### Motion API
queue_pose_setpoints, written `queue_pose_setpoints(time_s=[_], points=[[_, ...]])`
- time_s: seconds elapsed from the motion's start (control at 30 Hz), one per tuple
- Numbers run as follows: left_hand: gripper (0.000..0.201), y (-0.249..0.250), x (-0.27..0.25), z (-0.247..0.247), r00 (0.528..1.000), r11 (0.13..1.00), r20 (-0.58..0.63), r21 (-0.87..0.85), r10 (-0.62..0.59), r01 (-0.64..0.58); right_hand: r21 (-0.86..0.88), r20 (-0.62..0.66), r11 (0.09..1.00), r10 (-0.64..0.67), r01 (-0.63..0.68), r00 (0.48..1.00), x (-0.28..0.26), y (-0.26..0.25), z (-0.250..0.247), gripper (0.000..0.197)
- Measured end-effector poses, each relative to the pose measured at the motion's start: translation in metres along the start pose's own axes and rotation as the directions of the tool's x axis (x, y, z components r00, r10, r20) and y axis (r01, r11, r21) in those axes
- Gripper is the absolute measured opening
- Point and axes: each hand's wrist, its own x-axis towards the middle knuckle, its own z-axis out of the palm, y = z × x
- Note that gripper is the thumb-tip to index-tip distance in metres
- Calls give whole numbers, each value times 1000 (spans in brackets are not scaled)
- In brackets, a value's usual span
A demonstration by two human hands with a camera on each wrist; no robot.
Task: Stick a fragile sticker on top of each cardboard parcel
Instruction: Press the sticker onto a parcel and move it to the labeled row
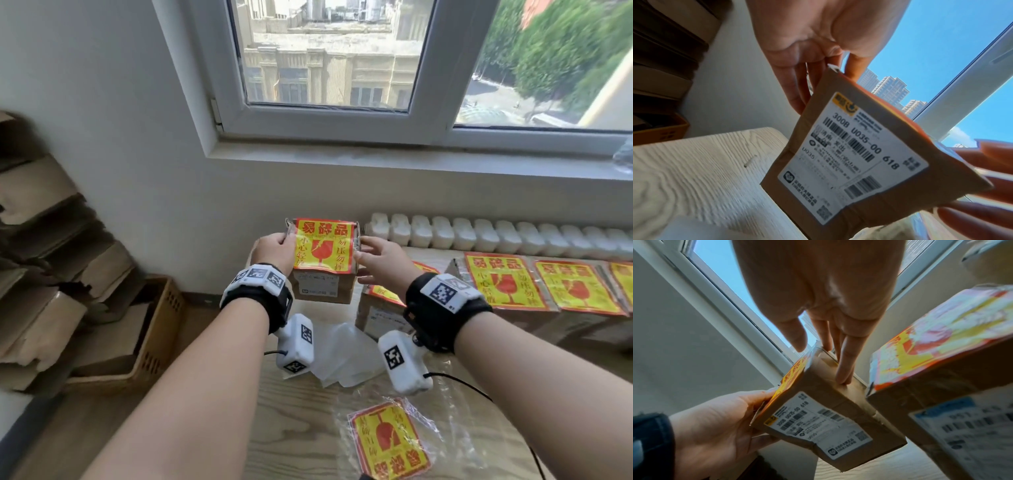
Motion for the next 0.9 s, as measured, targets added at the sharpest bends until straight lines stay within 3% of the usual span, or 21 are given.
queue_pose_setpoints(time_s=[0.13, 0.3, 0.47, 0.7, 0.9], points=[[44, -3, 3, 19, 997, 998, 77, 53, -25, 21, -209, -64, 978, -25, 11, 998, 10, 22, -9, 61], [33, -15, 6, 37, 973, 991, 197, 73, -123, 110, -637, -104, 770, -36, -38, 994, 13, 42, -25, 96], [35, -25, 16, 47, 955, 988, 258, 76, -149, 134, -671, -27, 739, 59, -62, 998, 12, 48, -36, 114], [37, -19, 3, 44, 958, 988, 239, 39, -156, 151, -854, 129, 518, 128, 44, 983, 8, 42, -38, 114], [41, -26, -1, 46, 952, 984, 249, 41, -180, 175, -848, 136, 528, 128, 48, 982, 13, 44, -41, 110]])
